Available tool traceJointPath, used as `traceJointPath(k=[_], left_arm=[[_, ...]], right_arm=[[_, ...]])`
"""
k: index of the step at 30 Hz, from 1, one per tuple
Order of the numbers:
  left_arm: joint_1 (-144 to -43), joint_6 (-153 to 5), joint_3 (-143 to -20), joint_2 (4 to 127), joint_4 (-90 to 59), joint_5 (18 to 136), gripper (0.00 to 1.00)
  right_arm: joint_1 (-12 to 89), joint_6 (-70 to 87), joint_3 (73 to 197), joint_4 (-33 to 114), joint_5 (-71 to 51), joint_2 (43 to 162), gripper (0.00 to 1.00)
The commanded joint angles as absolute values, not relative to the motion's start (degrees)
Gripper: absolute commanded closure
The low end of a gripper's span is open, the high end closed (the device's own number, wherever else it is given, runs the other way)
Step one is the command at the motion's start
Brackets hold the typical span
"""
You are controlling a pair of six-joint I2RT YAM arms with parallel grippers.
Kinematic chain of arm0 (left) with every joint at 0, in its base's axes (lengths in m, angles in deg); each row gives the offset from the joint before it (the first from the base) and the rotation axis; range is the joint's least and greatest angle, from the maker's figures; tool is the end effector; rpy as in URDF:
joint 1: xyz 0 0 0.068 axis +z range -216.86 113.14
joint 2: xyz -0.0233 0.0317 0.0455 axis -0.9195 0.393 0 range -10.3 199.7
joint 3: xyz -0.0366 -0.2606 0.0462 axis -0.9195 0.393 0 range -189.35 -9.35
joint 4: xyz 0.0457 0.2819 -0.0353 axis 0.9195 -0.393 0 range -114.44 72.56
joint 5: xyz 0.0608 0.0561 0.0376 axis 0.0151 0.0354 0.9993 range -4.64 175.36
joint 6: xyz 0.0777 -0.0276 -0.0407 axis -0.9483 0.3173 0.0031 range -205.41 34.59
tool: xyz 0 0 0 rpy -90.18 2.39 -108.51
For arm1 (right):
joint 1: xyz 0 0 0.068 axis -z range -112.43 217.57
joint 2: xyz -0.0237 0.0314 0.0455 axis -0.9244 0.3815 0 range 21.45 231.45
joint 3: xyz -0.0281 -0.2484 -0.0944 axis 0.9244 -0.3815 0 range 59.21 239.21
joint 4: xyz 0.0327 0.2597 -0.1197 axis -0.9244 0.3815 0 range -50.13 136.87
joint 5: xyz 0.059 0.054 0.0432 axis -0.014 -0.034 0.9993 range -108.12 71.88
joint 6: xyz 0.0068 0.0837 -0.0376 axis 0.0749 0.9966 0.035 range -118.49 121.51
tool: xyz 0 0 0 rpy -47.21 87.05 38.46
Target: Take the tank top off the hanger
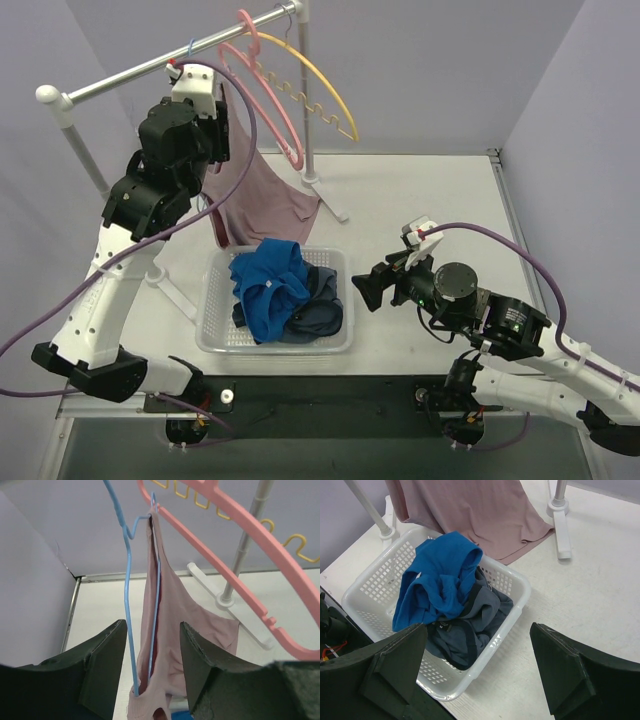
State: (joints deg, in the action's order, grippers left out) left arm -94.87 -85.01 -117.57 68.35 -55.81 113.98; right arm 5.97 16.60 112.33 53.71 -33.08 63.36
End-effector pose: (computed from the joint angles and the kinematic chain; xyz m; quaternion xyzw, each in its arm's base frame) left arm 0.3026 -0.1161 0.5311 0.0193 0.7528 0.0272 0.6574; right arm 0.1317 0.1988 0.3908 -0.2005 0.6942 0.3511 0.5955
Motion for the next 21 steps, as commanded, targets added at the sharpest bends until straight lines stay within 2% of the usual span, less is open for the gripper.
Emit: traceJointPath(k=[1,8,12,16,21], left_arm=[[-94.0,-84.1,-117.8,69.9,-59.0,113.6,0.44],[-92.3,-84.6,-115.3,70.8,-58.0,115.3,0.54],[-92.3,-85.1,-114.8,71.4,-58.3,116.6,0.53],[-92.3,-86.4,-115.3,70.3,-58.0,111.3,0.48],[-92.3,-86.6,-118.0,69.6,-59.3,111.6,0.48]], right_arm=[[5.7,17.6,112.3,52.5,-33.5,63.5,0.12],[5.6,17.2,112.2,53.0,-34.5,62.6,0.13],[5.6,17.3,112.1,53.1,-34.7,61.9,0.13],[5.6,17.1,112.0,53.1,-34.7,62.5,0.13],[5.6,17.1,112.6,53.1,-34.2,63.8,0.13]])
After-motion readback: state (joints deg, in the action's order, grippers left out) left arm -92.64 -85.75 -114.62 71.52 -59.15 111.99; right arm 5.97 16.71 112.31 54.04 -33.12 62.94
